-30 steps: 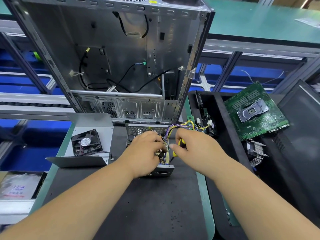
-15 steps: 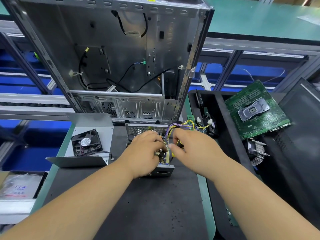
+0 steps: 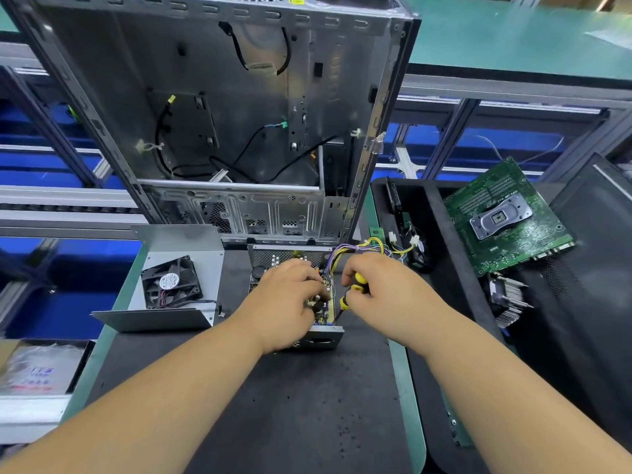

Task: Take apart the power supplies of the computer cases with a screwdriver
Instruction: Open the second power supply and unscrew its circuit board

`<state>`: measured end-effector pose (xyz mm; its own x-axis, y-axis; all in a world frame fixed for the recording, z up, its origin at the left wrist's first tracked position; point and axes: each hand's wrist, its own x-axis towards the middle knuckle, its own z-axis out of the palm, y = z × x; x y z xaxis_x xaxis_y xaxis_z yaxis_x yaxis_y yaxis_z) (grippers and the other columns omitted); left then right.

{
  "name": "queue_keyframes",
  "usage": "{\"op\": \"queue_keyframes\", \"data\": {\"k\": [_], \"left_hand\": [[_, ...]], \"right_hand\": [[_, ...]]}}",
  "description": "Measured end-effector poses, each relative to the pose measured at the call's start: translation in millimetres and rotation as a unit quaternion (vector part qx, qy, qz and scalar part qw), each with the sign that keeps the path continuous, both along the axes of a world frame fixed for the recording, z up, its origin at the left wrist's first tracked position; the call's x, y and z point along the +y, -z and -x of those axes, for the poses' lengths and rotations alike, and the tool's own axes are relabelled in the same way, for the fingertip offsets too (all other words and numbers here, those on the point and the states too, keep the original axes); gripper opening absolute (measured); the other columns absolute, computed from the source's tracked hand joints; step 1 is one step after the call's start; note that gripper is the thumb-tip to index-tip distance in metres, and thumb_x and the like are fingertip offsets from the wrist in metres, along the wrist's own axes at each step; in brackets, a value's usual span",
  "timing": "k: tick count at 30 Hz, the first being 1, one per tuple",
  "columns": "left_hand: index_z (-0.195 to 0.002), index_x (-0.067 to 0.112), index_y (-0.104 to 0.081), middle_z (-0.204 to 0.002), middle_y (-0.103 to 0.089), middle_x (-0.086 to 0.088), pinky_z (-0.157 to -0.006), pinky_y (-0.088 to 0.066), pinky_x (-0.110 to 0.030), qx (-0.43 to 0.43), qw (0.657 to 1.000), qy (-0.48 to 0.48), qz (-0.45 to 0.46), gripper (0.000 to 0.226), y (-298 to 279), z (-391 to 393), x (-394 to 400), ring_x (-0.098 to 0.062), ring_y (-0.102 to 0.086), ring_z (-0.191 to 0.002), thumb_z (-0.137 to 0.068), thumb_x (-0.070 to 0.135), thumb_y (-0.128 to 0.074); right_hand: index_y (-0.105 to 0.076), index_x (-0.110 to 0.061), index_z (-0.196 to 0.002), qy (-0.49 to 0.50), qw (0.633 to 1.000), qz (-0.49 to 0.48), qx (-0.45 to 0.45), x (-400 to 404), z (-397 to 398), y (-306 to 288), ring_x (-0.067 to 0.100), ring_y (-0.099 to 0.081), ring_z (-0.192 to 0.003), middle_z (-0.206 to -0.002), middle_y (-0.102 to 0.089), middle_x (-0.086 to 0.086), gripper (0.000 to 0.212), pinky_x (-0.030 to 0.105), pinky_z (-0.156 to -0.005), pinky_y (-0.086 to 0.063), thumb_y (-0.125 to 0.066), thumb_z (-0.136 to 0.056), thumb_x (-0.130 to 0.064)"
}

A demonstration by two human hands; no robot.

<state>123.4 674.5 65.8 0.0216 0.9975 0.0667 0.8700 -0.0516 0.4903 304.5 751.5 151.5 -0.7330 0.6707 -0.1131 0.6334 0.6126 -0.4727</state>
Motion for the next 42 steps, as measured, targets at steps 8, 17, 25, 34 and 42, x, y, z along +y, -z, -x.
{"op": "queue_keyframes", "data": {"k": [8, 17, 25, 34, 42], "left_hand": [[-0.124, 0.027, -0.065, -0.135, -0.051, 0.014, -0.118, -0.013, -0.031, 0.011, 1.0, 0.002, 0.026, 0.05, 5.4, 0.6, -3.4, -0.015, -0.024, -0.144, -0.078, 0.013, -0.051], [-0.132, 0.031, -0.059, -0.143, -0.041, 0.018, -0.118, -0.013, -0.031, 0.027, 0.997, 0.013, 0.075, 0.052, -3.5, -0.6, 0.9, -0.01, -0.016, -0.145, -0.082, 0.014, -0.057], [-0.124, 0.031, -0.062, -0.128, -0.051, 0.02, -0.106, -0.02, -0.03, 0.04, 0.997, -0.002, 0.062, 0.052, -20.4, -7.4, 13.7, -0.009, -0.032, -0.131, -0.08, 0.005, -0.053], [-0.106, 0.03, -0.069, -0.116, -0.059, 0.016, -0.102, -0.023, -0.03, 0.049, 0.996, -0.056, 0.047, 0.034, -17.9, -18.6, 20.2, -0.012, -0.042, -0.122, -0.081, 0.011, -0.058], [-0.098, 0.027, -0.072, -0.108, -0.06, 0.017, -0.099, -0.022, -0.027, 0.033, 0.997, -0.069, 0.018, 0.027, -14.2, -20.6, 17.9, -0.012, -0.045, -0.117, -0.081, 0.01, -0.061]], "right_hand": [[-0.057, -0.022, -0.1, 0.009, 1.0, -0.03, -0.001, 0.8, 1.4, 5.1, 0.015, -0.047, -0.078, -0.079, -0.053, -0.009, 0.01, 0.032, -0.064, -0.031, -0.053, -0.098, -0.031], [-0.049, -0.024, -0.095, -0.004, 0.997, -0.067, -0.031, 5.5, -4.8, 3.5, 0.019, -0.052, -0.082, -0.085, -0.061, -0.006, 0.026, 0.036, -0.067, -0.044, -0.042, -0.102, -0.047], [-0.047, -0.026, -0.097, -0.017, 1.0, -0.009, 0.024, 13.8, -3.5, 3.6, 0.016, -0.047, -0.077, -0.08, -0.051, -0.011, 0.014, 0.034, -0.064, -0.033, -0.056, -0.098, -0.037], [-0.06, -0.027, -0.097, -0.048, 0.997, -0.052, 0.008, 24.5, -5.3, 6.9, 0.017, -0.055, -0.09, -0.091, -0.061, -0.007, 0.016, 0.033, -0.067, -0.041, -0.051, -0.094, -0.04], [-0.056, -0.022, -0.108, -0.076, 0.996, -0.035, 0.034, 31.9, -3.4, 13.3, 0.02, -0.046, -0.078, -0.075, -0.048, -0.01, 0.016, 0.035, -0.066, -0.034, -0.054, -0.098, -0.035]]}}
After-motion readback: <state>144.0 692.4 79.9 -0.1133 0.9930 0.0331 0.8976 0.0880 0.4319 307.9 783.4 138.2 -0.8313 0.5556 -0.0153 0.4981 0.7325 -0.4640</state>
